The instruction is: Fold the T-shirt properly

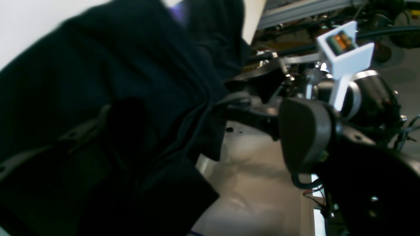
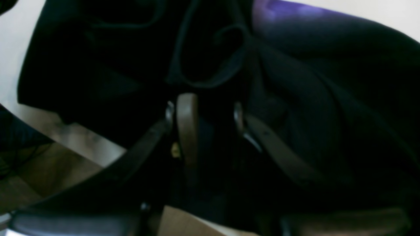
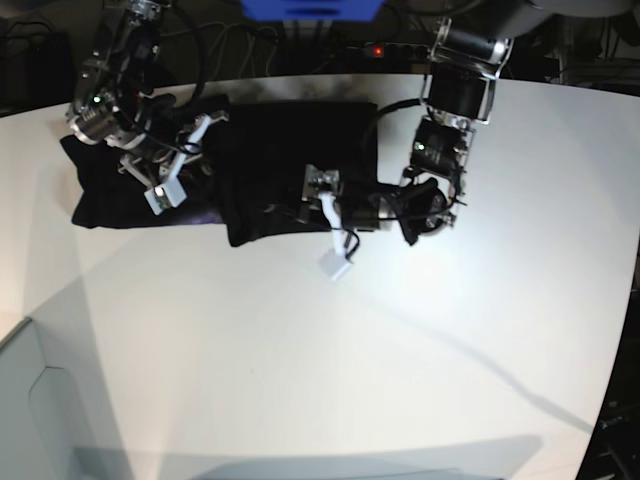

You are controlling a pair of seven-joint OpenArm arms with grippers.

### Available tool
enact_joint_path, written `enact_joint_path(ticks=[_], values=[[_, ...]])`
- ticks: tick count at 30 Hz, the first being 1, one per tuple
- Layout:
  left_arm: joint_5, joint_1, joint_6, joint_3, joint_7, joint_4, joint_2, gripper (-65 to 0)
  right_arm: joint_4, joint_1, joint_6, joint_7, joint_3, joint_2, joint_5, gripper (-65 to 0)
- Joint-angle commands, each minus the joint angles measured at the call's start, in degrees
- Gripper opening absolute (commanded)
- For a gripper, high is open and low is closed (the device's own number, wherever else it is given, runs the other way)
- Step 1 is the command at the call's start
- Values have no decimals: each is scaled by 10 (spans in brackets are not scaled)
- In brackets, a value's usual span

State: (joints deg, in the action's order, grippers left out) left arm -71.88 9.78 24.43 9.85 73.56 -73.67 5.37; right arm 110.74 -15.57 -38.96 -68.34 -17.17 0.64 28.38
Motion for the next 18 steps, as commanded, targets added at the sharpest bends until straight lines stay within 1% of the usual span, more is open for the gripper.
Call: enact_joint_path(ticks=[1,4,7,9,12,13,15,18], values=[[-17,-2,3,0,3,-14,11,-24,11,5,-10,10,-5,-3,13,-500],[-16,-8,0,4,3,-9,30,-24,11,5,-10,10,-15,-3,13,-500],[-12,-21,-2,5,3,-7,36,-24,11,5,-10,10,-18,-3,13,-500],[-12,-22,-2,21,1,-7,36,-24,11,5,-10,10,-18,-3,13,-500],[-12,-18,-2,41,-1,-7,28,-24,11,5,-10,10,-18,-3,13,-500],[-11,-17,-2,44,-1,-6,20,-24,11,5,-10,10,-18,-2,13,-500],[2,-16,-1,46,2,-1,5,-24,11,5,-10,10,-18,-2,13,-500],[18,0,1,45,2,17,-1,-24,11,5,-10,10,-18,-2,13,-500]])
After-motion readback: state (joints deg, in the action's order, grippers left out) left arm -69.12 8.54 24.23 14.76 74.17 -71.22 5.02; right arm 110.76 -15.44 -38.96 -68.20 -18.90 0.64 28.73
